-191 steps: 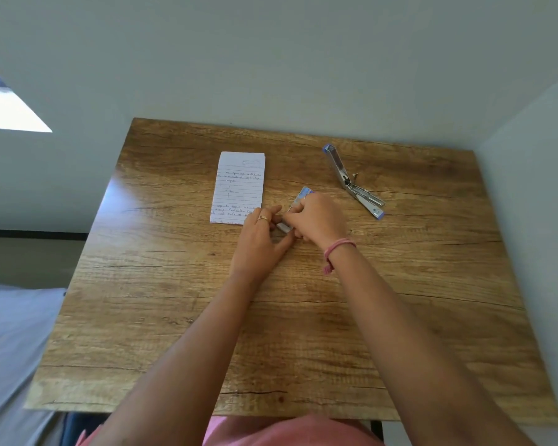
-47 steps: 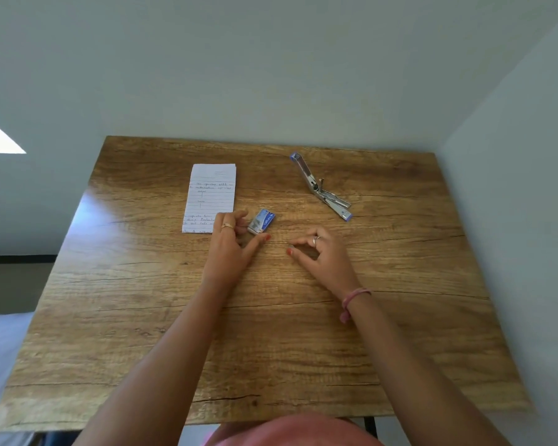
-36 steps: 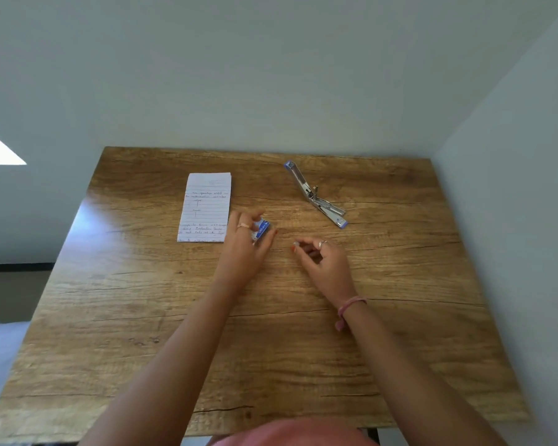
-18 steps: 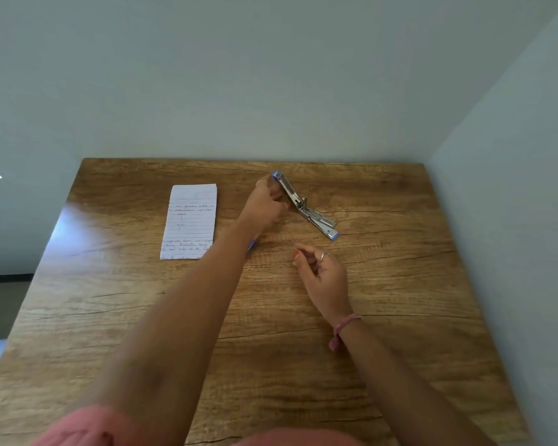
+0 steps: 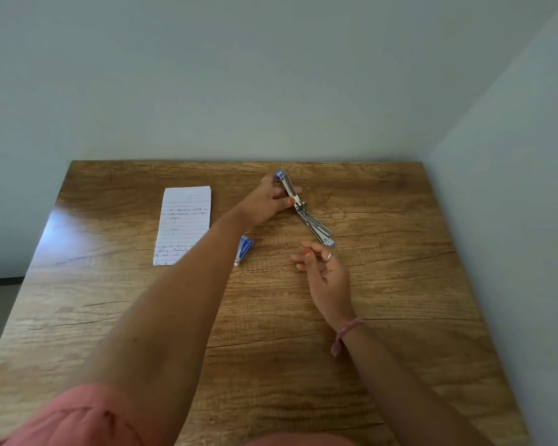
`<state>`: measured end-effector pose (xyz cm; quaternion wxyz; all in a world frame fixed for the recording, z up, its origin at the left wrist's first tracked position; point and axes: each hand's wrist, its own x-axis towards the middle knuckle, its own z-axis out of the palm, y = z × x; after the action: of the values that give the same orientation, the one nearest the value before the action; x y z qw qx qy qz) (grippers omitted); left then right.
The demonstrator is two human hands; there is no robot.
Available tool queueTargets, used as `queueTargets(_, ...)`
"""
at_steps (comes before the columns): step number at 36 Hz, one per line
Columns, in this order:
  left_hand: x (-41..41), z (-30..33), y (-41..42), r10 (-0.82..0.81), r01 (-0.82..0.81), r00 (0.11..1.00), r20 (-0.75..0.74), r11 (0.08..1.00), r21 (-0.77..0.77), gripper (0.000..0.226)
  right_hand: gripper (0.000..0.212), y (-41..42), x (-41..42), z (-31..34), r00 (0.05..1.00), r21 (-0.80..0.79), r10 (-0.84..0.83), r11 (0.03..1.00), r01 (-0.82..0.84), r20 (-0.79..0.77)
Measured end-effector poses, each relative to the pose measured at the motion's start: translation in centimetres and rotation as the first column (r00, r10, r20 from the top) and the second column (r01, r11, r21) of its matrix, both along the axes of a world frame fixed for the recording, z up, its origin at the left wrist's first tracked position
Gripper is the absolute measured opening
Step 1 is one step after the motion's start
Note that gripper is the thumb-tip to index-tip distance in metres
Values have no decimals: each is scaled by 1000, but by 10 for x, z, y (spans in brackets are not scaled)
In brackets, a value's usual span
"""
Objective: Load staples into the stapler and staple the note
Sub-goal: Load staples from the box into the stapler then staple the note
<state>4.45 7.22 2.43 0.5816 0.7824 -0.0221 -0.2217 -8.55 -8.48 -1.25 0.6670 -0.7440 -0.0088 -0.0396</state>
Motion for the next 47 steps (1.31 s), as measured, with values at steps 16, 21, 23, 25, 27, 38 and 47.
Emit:
queueTargets(16, -24, 14, -7, 294, -309, 951, -98, 874, -375, 17, 15, -5, 0, 2, 981, 309, -55, 944, 112, -187)
queueTargets(21, -52, 27, -2, 353, -330, 935, -38, 827, -455, 20, 16, -13, -14, 11, 979, 372, -41, 921, 115, -202)
queueTargets(23, -64, 31, 1, 379, -336, 925, -6, 813, -475, 21, 14, -17, -21, 17, 981, 375, -30, 921, 101, -192)
queueTargets(25, -77, 33, 5, 403, -343, 915, 11, 791, -507, 22, 13, -21, -25, 24, 989, 346, -22, 935, 73, -149)
queueTargets(27, -88, 34, 8, 426, -351, 905, 13, 762, -544, 22, 15, -23, -27, 33, 995, 314, -23, 948, 52, -97)
queueTargets(38, -127, 50, 15, 495, -363, 868, 49, 698, -617, 23, 21, -20, -14, 69, 990, -77, 108, 992, -101, 93)
queueTargets(47, -145, 56, 17, 463, -300, 884, 72, 677, -672, 26, 18, -11, -8, 88, 930, -475, 221, 878, -58, 294)
